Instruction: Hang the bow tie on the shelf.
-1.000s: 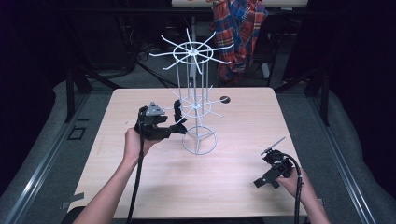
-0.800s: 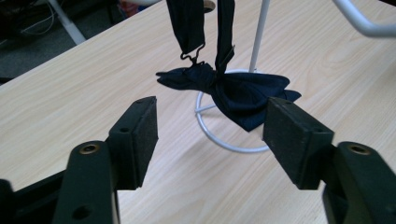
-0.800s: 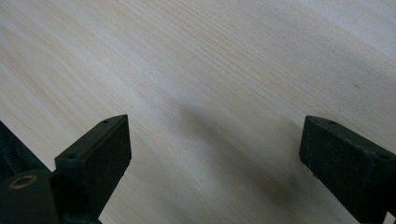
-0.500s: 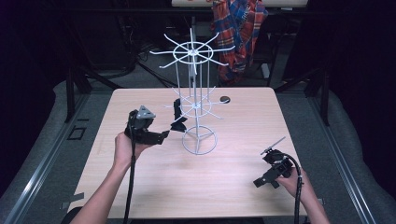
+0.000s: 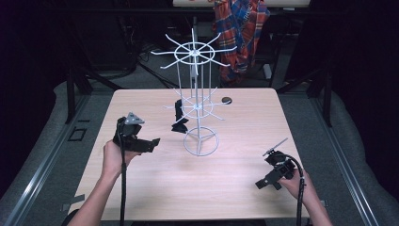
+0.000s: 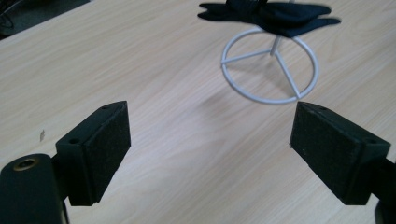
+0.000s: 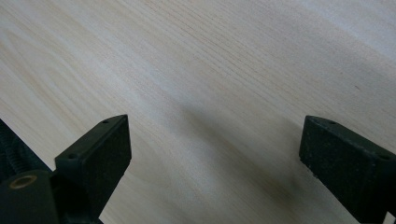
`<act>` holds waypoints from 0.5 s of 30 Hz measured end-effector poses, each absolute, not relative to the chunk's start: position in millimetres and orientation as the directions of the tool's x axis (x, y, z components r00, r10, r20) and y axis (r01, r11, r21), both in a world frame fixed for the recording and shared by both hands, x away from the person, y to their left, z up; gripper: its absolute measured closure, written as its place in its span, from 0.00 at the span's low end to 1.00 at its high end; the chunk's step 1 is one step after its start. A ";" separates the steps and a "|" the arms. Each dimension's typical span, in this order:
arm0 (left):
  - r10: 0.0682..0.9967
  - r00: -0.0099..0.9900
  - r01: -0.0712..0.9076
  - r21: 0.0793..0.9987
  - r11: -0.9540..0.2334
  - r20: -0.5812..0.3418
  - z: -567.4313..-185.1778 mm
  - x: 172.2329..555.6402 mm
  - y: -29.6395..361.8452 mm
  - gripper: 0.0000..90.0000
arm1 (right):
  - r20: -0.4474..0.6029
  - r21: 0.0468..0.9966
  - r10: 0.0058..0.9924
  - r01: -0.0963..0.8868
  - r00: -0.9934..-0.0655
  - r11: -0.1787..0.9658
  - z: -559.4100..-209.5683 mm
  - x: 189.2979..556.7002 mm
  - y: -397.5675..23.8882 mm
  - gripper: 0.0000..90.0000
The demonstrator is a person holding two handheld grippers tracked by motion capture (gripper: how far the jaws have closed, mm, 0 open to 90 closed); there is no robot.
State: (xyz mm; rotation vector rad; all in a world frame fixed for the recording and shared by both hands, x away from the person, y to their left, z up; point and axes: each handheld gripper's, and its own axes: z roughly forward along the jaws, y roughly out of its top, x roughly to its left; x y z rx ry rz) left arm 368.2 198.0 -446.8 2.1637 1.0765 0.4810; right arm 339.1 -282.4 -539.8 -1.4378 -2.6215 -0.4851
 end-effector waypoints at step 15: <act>0.822 0.569 0.629 0.625 -0.462 0.036 -467.6 348.1 212.9 0.10 | 0.252 0.216 0.794 0.832 -0.554 0.512 -539.1 340.5 -283.7 0.10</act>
